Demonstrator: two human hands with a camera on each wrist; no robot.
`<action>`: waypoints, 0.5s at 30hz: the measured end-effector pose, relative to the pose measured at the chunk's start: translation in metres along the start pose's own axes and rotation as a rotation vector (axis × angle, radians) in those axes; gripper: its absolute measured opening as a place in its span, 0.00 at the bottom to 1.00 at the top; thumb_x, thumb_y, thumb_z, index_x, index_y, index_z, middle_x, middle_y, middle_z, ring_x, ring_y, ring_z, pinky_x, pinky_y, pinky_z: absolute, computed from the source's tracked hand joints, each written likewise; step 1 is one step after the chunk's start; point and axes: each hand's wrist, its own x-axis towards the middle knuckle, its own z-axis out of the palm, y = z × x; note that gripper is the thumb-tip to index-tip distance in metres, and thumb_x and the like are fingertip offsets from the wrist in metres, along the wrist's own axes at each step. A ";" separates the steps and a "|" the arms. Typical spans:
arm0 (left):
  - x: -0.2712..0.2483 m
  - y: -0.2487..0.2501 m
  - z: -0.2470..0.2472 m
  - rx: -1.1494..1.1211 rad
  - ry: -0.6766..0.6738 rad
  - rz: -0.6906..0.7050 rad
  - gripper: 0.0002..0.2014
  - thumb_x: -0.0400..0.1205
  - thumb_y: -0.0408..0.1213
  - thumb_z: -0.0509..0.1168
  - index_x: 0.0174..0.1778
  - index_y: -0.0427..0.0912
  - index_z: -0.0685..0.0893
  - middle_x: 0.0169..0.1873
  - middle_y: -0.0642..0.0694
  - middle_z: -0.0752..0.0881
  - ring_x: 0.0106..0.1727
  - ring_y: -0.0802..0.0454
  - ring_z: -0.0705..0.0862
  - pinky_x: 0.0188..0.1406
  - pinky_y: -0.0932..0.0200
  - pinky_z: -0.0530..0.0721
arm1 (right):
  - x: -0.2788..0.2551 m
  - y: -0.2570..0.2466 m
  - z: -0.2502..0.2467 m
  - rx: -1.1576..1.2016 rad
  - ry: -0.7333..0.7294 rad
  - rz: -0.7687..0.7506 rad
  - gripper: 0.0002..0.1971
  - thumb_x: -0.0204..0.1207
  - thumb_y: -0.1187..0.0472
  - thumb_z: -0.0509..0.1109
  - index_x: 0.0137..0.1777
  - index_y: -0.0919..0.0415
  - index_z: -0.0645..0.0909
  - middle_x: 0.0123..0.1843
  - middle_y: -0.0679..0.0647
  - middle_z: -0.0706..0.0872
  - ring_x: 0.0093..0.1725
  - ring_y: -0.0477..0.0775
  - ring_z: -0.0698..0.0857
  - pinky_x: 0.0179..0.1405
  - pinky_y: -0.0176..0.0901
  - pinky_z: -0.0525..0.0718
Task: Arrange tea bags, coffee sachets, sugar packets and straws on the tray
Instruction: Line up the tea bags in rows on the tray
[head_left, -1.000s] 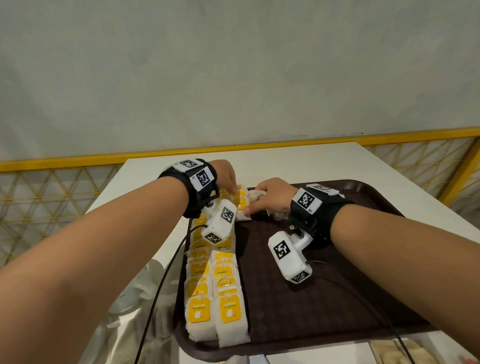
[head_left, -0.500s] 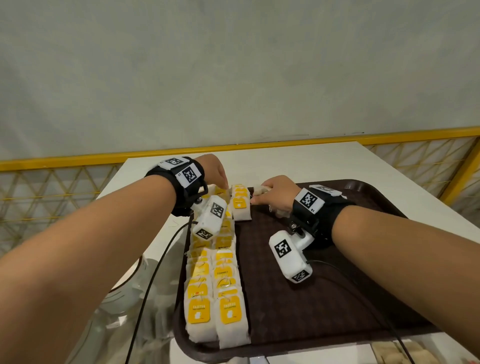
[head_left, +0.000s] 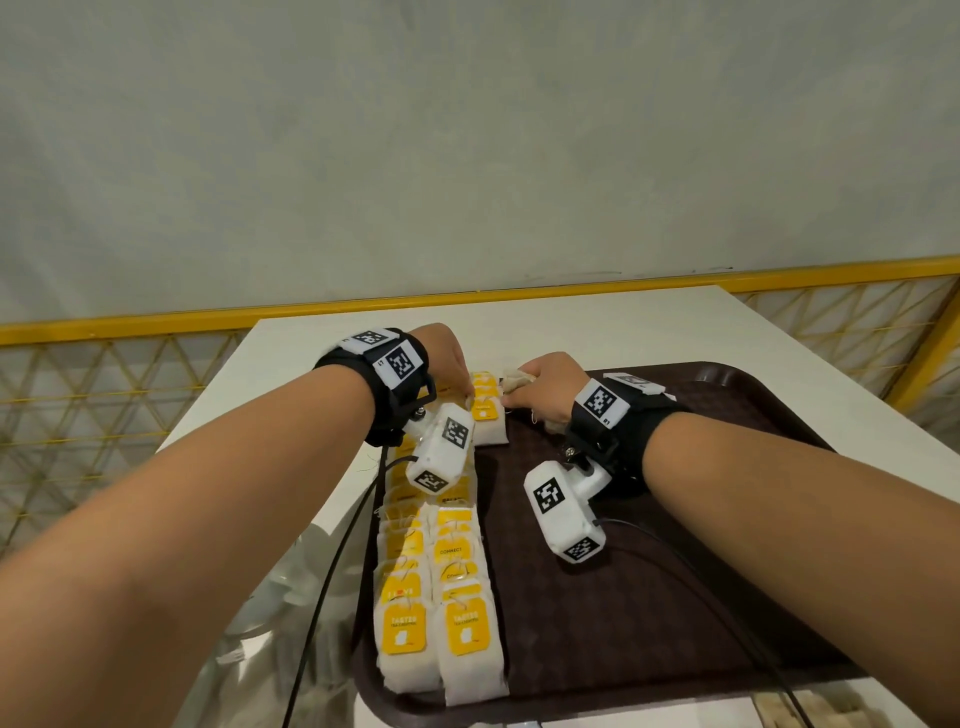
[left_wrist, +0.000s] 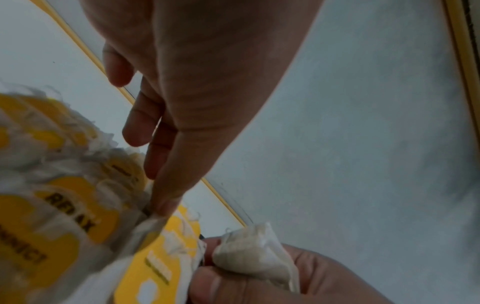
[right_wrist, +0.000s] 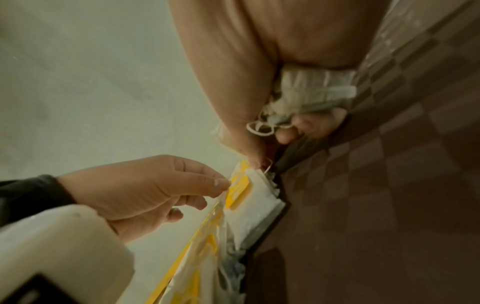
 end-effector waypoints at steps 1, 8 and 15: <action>0.000 0.001 -0.001 0.001 -0.004 -0.001 0.15 0.75 0.44 0.74 0.53 0.38 0.90 0.53 0.43 0.89 0.57 0.47 0.84 0.54 0.56 0.81 | 0.000 0.000 -0.001 -0.003 0.007 -0.003 0.06 0.74 0.63 0.75 0.46 0.65 0.84 0.28 0.52 0.76 0.28 0.49 0.74 0.26 0.37 0.72; 0.001 0.001 -0.003 -0.012 0.000 -0.006 0.10 0.76 0.41 0.73 0.48 0.40 0.89 0.50 0.46 0.88 0.52 0.50 0.83 0.49 0.59 0.79 | -0.017 0.000 -0.004 -0.063 -0.043 -0.110 0.17 0.64 0.55 0.83 0.36 0.63 0.78 0.28 0.53 0.77 0.25 0.50 0.74 0.21 0.37 0.70; 0.002 -0.001 0.002 0.034 -0.011 -0.003 0.12 0.76 0.42 0.73 0.50 0.38 0.90 0.53 0.44 0.88 0.57 0.47 0.84 0.57 0.53 0.82 | -0.021 -0.003 0.004 -0.236 -0.094 -0.194 0.16 0.64 0.57 0.83 0.47 0.60 0.83 0.42 0.53 0.84 0.38 0.49 0.80 0.30 0.35 0.74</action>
